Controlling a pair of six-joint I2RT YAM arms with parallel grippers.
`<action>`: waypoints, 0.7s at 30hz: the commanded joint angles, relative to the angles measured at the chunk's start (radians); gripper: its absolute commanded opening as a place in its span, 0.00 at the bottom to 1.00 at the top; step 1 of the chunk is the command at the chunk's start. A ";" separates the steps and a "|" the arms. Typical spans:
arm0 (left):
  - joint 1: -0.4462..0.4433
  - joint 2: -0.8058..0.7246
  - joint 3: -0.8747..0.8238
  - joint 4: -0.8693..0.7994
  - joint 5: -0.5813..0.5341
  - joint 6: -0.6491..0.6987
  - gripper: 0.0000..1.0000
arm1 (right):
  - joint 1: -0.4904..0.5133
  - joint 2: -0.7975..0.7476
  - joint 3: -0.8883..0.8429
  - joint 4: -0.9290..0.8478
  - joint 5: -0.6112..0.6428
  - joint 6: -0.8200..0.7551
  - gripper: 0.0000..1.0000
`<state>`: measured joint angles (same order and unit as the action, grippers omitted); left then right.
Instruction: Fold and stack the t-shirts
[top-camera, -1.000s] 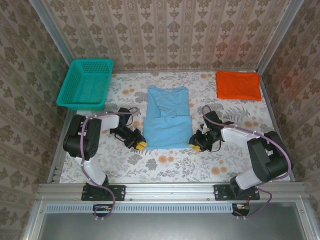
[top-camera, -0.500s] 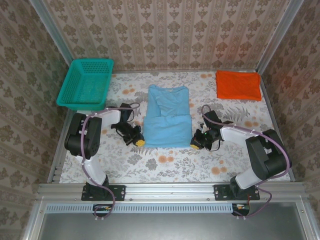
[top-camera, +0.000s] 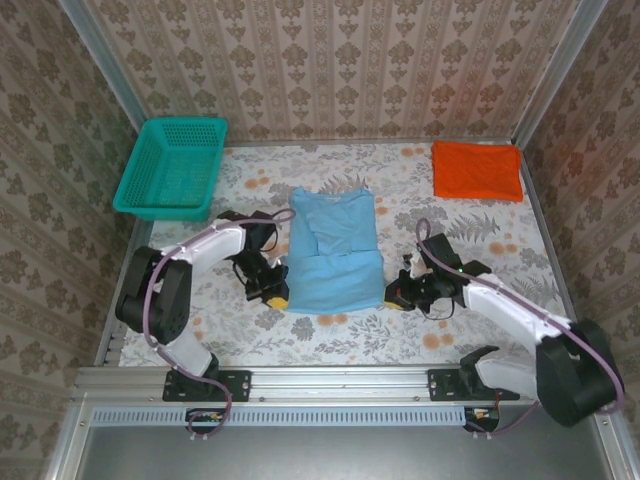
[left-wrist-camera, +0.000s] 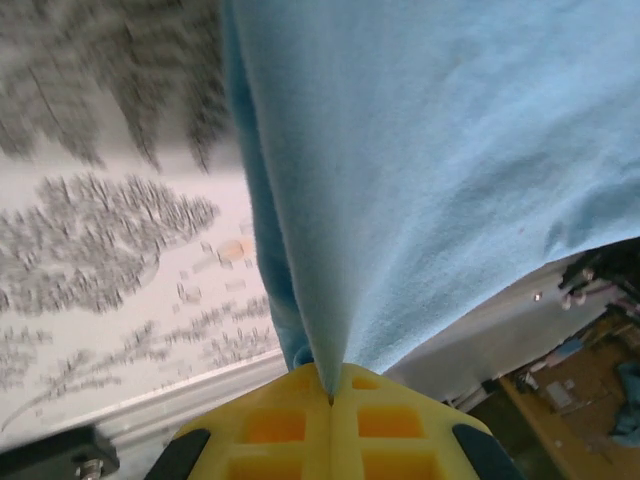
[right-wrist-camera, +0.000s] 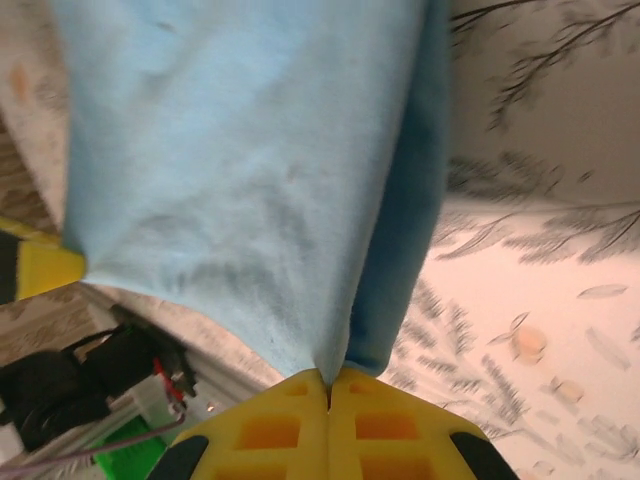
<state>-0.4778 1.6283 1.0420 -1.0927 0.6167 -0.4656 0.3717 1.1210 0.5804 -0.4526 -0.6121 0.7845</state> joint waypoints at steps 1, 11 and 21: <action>0.003 -0.049 0.065 -0.115 0.047 0.029 0.00 | 0.004 -0.103 0.005 -0.078 -0.057 0.011 0.00; 0.113 0.088 0.391 0.017 0.118 -0.105 0.00 | -0.098 0.119 0.302 -0.051 -0.035 -0.007 0.00; 0.190 0.349 0.669 0.225 0.139 -0.320 0.00 | -0.200 0.626 0.762 -0.078 -0.054 0.034 0.00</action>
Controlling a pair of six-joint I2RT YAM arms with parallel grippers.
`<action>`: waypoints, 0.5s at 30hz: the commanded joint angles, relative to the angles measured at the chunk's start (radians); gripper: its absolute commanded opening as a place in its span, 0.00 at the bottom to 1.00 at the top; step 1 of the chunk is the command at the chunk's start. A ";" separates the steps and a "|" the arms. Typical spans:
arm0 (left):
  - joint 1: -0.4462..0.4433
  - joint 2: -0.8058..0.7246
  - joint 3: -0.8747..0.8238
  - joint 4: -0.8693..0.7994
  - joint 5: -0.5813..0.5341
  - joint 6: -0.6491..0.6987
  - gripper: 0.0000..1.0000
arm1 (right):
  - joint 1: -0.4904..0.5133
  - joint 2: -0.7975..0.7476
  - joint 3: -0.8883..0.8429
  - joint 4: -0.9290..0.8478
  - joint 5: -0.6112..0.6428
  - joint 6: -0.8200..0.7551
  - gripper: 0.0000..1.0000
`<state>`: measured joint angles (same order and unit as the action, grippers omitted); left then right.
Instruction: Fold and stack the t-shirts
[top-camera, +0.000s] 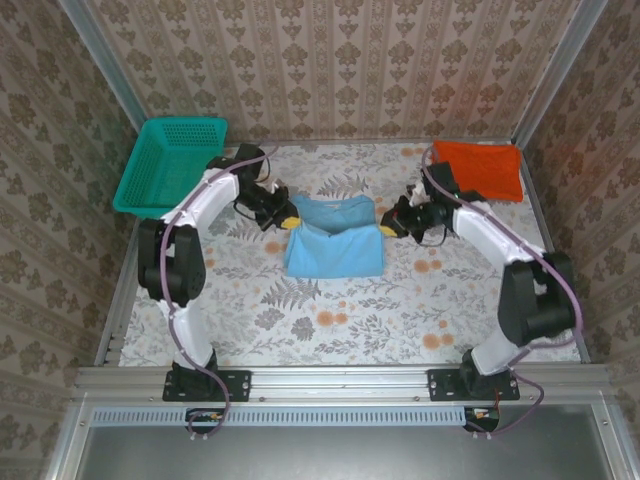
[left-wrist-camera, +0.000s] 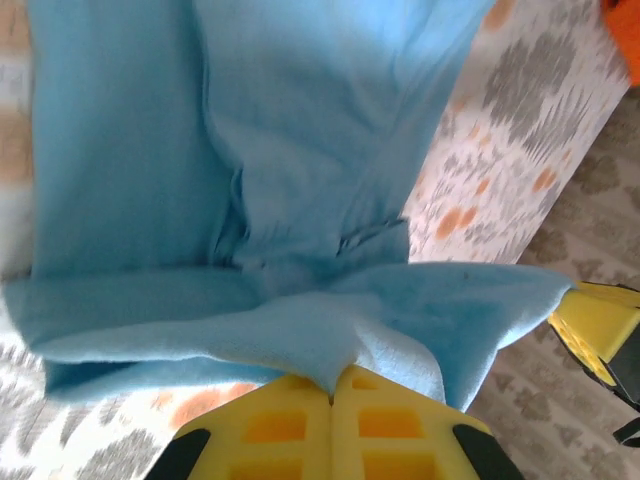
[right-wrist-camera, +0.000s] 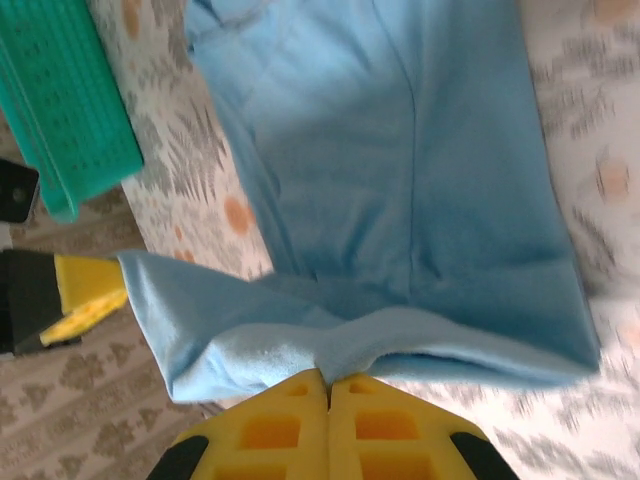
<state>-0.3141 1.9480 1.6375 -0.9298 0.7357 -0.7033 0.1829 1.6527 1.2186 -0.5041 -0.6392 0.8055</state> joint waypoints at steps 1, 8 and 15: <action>0.037 0.055 0.094 0.087 0.029 -0.095 0.00 | -0.015 0.139 0.171 -0.049 -0.023 0.016 0.00; 0.094 0.285 0.279 0.249 0.048 -0.238 0.00 | -0.040 0.500 0.574 -0.128 -0.015 0.090 0.00; 0.144 0.478 0.443 0.384 0.015 -0.416 0.35 | -0.079 0.846 1.064 -0.309 0.006 0.201 0.38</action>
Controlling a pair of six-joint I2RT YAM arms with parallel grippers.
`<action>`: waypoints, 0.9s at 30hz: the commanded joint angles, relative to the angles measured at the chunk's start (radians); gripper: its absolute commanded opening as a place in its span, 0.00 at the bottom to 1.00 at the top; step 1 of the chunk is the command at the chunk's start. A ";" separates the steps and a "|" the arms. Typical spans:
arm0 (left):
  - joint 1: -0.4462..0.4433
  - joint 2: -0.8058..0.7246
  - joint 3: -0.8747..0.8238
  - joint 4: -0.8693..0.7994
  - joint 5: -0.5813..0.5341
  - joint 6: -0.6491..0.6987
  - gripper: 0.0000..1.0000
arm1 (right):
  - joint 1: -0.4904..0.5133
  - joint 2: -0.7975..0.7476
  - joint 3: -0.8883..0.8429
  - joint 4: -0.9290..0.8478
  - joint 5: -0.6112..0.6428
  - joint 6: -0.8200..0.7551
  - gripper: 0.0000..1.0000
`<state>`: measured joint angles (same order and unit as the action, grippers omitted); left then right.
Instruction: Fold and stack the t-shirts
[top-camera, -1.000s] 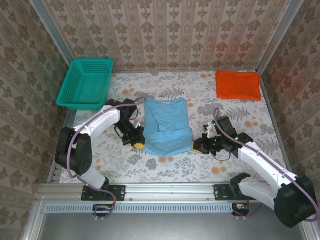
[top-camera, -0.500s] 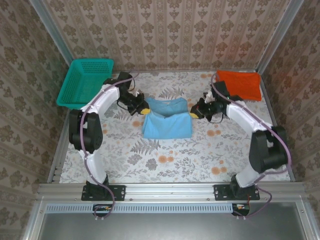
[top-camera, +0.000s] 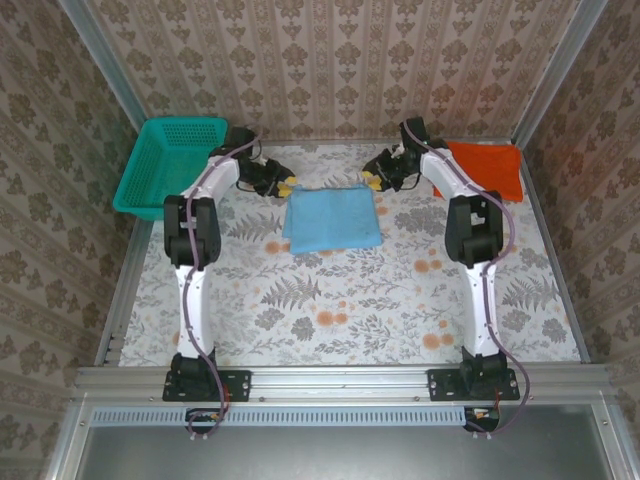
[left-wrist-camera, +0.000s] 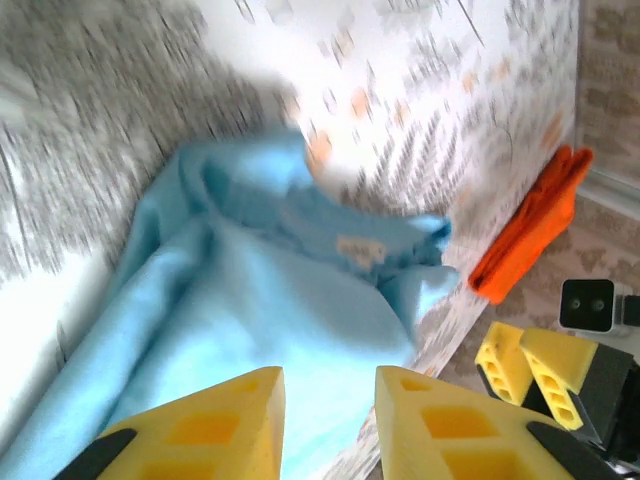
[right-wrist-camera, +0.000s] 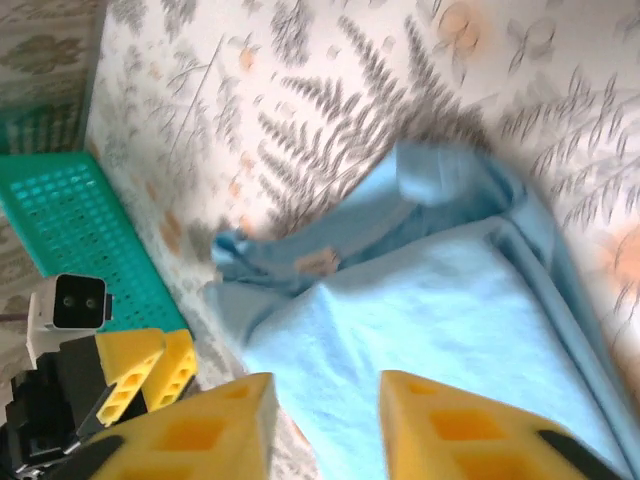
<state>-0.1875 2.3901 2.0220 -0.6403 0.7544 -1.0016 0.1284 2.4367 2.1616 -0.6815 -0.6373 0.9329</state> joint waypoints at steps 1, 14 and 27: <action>0.019 0.045 0.086 0.093 0.001 -0.123 0.42 | -0.032 0.071 0.148 -0.150 0.016 0.077 0.41; -0.115 -0.255 -0.122 -0.054 -0.153 0.179 0.46 | 0.030 -0.366 -0.470 0.104 -0.031 -0.100 0.27; -0.253 -0.168 -0.328 -0.152 -0.282 0.346 0.32 | 0.174 -0.289 -0.734 0.350 0.034 -0.015 0.14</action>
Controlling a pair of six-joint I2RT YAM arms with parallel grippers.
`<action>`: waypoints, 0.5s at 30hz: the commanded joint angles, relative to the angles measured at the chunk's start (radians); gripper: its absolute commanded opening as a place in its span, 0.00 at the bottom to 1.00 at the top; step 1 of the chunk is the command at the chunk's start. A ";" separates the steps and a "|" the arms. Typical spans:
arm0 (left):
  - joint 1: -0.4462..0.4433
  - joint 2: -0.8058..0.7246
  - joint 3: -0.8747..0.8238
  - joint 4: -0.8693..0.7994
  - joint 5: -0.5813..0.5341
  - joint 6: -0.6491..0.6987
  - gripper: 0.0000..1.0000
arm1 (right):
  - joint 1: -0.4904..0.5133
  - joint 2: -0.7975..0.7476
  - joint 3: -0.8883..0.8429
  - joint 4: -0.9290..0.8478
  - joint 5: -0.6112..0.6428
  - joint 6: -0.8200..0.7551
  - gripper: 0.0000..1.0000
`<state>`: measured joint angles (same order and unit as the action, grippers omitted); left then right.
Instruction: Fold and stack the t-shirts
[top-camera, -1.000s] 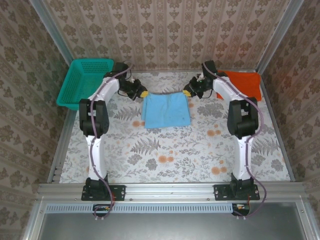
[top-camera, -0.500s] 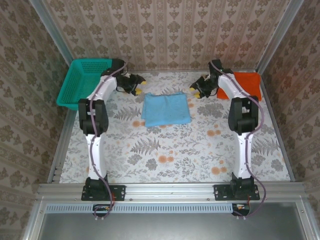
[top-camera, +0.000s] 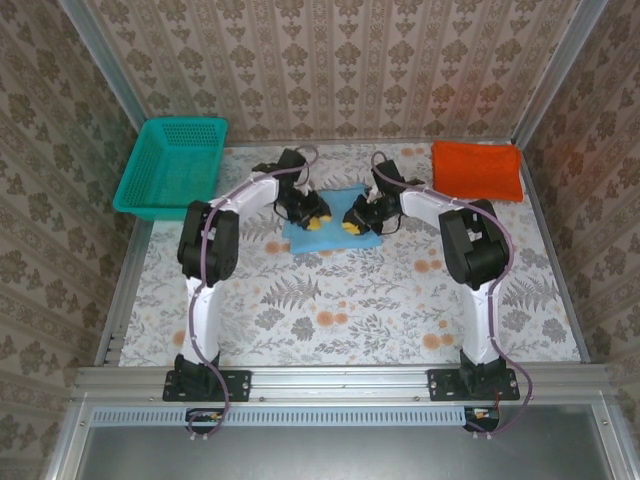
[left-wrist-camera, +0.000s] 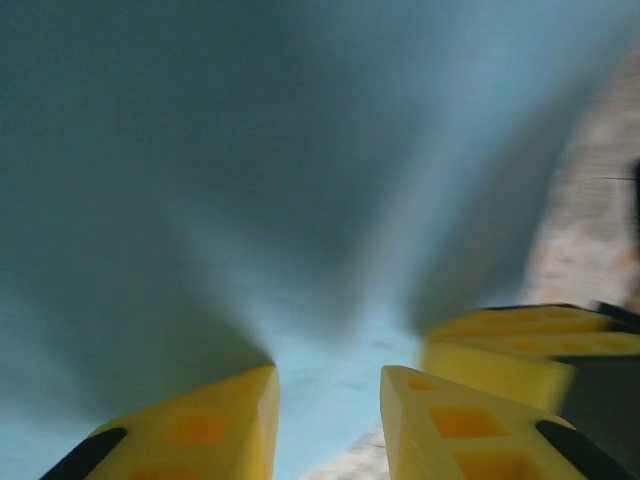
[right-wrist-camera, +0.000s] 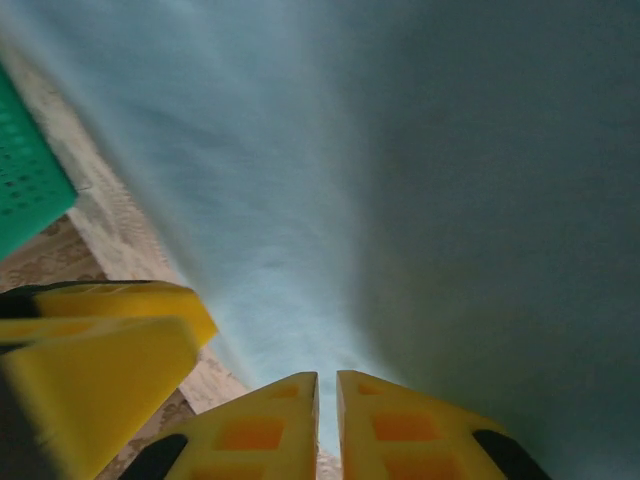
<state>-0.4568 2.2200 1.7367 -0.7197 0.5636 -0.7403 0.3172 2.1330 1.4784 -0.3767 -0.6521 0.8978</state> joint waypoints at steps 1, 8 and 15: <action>0.016 -0.003 -0.071 -0.082 -0.121 0.104 0.32 | -0.014 0.008 -0.077 0.052 0.061 0.015 0.13; 0.013 -0.122 -0.370 -0.048 -0.188 0.134 0.32 | -0.007 -0.093 -0.343 0.167 0.070 0.018 0.12; 0.007 -0.318 -0.523 -0.070 -0.192 0.137 0.37 | 0.045 -0.303 -0.562 0.272 0.056 0.020 0.24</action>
<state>-0.4595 1.9419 1.2564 -0.6647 0.4866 -0.6292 0.3462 1.8942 0.9966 -0.0769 -0.6552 0.9066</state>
